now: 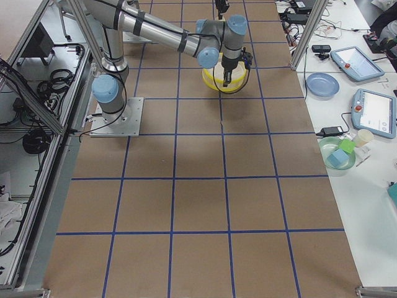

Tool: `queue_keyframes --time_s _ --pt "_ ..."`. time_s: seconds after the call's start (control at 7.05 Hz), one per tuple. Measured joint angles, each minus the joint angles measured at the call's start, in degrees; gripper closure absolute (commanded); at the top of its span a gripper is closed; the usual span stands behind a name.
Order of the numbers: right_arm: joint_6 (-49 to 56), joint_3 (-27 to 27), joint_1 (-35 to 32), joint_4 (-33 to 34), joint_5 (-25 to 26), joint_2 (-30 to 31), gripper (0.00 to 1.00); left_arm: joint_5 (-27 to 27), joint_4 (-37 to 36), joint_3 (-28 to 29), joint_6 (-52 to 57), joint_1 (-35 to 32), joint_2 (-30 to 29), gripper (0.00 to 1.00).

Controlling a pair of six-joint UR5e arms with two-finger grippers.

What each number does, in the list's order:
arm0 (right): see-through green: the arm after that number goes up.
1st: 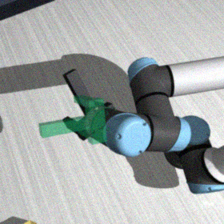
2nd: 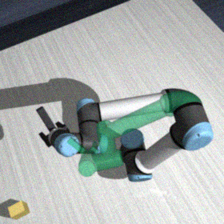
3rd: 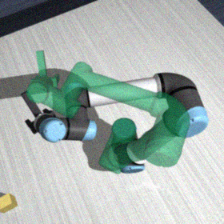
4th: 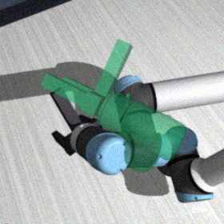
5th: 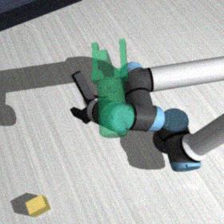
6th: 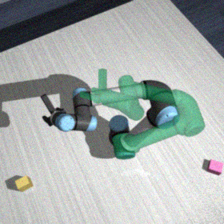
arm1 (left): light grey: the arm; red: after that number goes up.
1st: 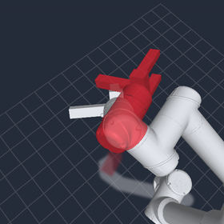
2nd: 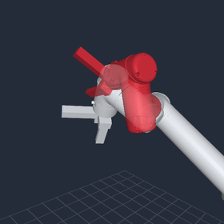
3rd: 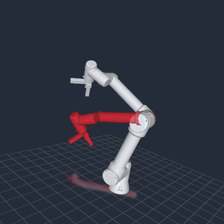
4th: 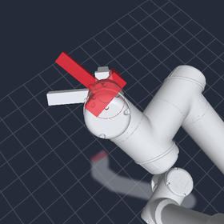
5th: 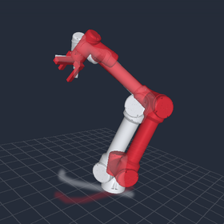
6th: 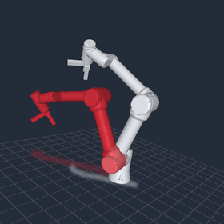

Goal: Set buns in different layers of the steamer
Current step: 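Lift the white bun with the left gripper while the right lifts the top tier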

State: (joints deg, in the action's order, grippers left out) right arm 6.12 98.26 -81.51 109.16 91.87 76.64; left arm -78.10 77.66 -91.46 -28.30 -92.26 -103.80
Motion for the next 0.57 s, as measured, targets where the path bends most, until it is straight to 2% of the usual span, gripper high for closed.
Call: queue_keyframes --time_s 0.14,0.57 --pt "2.16 0.00 1.95 -0.45 -0.01 0.05 1.00 0.92 -2.15 -0.10 -4.86 -1.91 -0.67 1.00" --pt "3.34 0.09 2.98 -0.85 -0.02 0.09 1.00 8.55 -11.45 -1.13 -15.73 -7.34 -5.00 1.00"
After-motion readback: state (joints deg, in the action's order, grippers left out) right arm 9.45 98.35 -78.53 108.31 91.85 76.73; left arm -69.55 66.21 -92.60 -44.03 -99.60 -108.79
